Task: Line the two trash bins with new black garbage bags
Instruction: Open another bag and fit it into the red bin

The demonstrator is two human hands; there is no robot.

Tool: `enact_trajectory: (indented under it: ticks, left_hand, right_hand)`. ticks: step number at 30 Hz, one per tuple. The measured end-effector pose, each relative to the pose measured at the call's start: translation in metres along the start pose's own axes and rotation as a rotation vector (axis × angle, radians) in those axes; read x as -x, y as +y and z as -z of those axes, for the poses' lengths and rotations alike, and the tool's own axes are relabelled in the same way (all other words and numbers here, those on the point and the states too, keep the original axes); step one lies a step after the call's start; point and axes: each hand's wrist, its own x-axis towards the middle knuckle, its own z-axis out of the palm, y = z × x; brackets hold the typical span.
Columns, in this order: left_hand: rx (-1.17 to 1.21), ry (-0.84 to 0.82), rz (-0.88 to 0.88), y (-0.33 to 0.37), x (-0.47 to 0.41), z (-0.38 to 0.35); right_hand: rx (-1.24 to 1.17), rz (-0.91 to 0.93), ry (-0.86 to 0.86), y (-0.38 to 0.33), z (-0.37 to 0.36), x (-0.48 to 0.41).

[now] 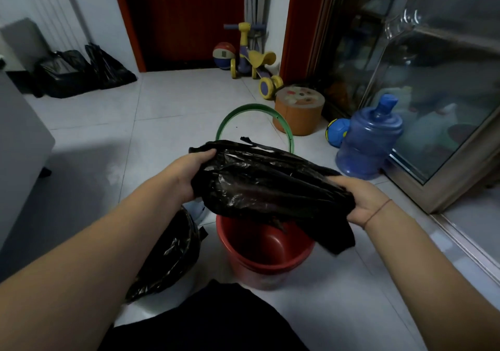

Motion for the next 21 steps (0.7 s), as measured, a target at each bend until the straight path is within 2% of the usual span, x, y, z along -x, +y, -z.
enact_trajectory:
  ticks: [2, 7, 11, 13, 17, 19, 21]
  left_hand:
    - [-0.013, -0.038, 0.000, -0.002, -0.003, 0.004]
    - [-0.152, -0.281, 0.066, -0.012, 0.007, -0.014]
    - [-0.204, -0.298, 0.125, -0.025, 0.014, -0.045]
    - [-0.301, -0.146, 0.100, -0.034, 0.015, -0.055]
    - [-0.554, 0.289, -0.114, -0.041, -0.001, -0.041]
    - [-0.545, 0.383, -0.136, -0.040, -0.006, -0.028]
    - [-0.465, 0.356, -0.137, -0.039, -0.005, -0.025]
  right_hand:
    - [0.007, -0.005, -0.027, -0.004, 0.000, 0.002]
    - [0.095, 0.036, -0.144, 0.007, -0.015, 0.007]
    - [0.136, 0.084, -0.136, 0.023, -0.037, 0.008]
    - [0.102, 0.077, -0.097, 0.029, -0.044, 0.007]
    - [-0.016, 0.034, 0.081, 0.019, -0.038, 0.000]
    - [-0.022, 0.001, 0.142, 0.010, -0.030, -0.001]
    - [-0.010, 0.000, 0.168, 0.008, -0.026, -0.002]
